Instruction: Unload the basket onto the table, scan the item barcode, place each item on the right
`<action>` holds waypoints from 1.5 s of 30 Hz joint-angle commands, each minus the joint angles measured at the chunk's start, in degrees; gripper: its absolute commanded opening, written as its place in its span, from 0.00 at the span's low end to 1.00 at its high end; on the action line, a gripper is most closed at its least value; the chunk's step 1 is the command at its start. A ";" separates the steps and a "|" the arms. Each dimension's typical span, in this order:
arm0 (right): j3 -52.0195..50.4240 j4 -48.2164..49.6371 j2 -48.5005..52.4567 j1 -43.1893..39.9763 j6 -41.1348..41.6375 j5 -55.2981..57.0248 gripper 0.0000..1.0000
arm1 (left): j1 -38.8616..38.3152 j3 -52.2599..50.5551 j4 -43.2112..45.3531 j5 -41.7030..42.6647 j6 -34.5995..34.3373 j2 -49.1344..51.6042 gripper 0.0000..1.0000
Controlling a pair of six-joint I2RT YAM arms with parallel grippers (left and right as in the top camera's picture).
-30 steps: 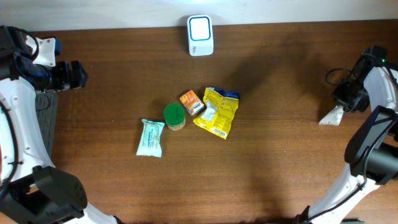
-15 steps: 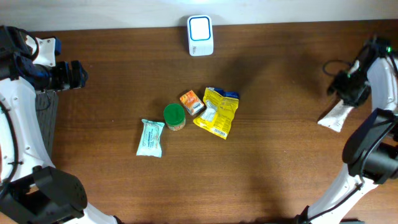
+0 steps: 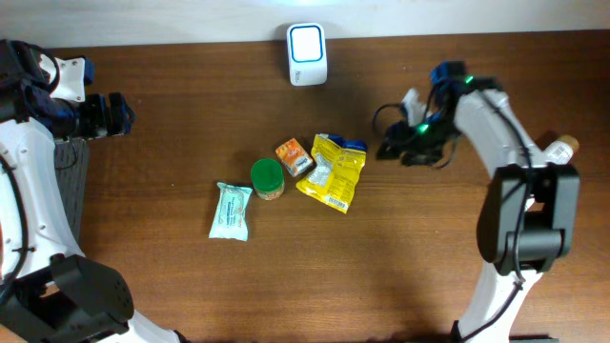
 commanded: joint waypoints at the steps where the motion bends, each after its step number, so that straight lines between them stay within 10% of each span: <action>1: -7.43 6.51 0.24 3.91 -0.66 -2.67 0.62 | -0.07 0.46 0.09 0.81 0.90 0.55 0.99; 21: -19.56 28.79 6.40 14.62 17.29 15.76 0.54 | -0.07 0.46 0.09 0.81 0.90 0.55 0.99; 33: -19.52 26.82 10.40 14.19 17.40 15.91 0.04 | -0.07 0.46 0.09 0.81 0.90 0.55 0.99; 45: -9.25 9.62 -4.98 8.85 9.64 -0.48 0.04 | -0.07 0.46 0.09 0.81 0.90 0.55 0.99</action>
